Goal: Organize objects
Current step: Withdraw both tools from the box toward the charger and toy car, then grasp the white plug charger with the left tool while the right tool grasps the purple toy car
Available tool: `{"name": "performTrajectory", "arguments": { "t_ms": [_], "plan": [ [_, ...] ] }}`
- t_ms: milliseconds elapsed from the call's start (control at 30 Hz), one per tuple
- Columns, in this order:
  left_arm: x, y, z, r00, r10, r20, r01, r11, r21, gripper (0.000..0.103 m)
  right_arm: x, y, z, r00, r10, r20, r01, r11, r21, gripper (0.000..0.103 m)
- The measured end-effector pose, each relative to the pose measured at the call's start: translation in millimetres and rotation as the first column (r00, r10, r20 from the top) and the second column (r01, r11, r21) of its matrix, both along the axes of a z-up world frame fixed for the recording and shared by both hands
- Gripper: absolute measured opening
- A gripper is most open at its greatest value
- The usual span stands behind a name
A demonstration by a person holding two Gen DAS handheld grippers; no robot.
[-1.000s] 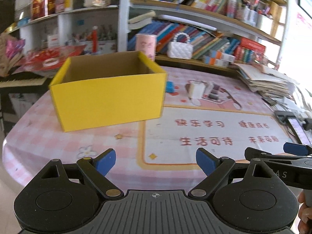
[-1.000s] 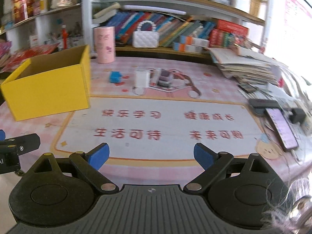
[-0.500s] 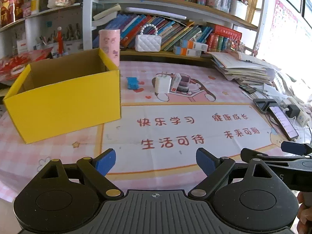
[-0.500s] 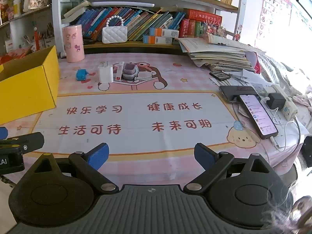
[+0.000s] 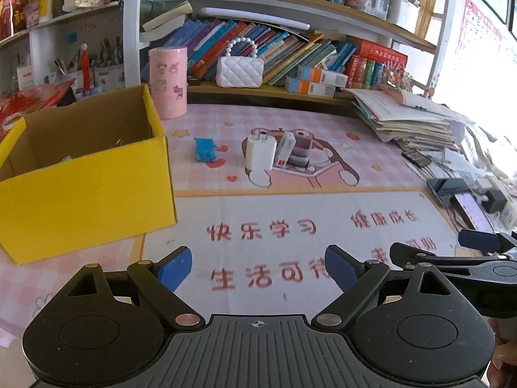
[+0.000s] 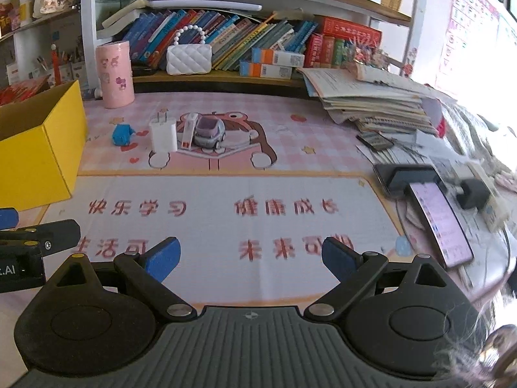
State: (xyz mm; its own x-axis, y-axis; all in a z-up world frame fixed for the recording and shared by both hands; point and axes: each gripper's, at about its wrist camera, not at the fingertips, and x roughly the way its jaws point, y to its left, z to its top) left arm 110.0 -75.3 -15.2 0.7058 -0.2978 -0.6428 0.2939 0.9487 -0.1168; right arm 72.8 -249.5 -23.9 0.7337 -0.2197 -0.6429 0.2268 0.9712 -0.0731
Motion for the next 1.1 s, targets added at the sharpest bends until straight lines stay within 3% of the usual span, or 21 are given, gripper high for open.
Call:
{"name": "performTrajectory", "arguments": {
  "t_ms": [533, 900, 1100],
  "plan": [
    [60, -42, -4, 0.994, 0.104, -0.017, -0.103, 0.994, 0.02, 0.089, 81, -52, -3, 0.994, 0.11, -0.002, -0.11, 0.994, 0.02, 0.094],
    [119, -65, -7, 0.988, 0.152, -0.024, -0.151, 0.987, 0.06, 0.061, 122, -79, -6, 0.989, 0.141, 0.05, -0.144, 0.987, 0.065, 0.091],
    [161, -83, -16, 0.986, 0.163, -0.026, -0.16, 0.984, 0.082, 0.06, 139, -88, -12, 0.988, 0.154, 0.034, -0.156, 0.985, 0.08, 0.091]
  ]
}}
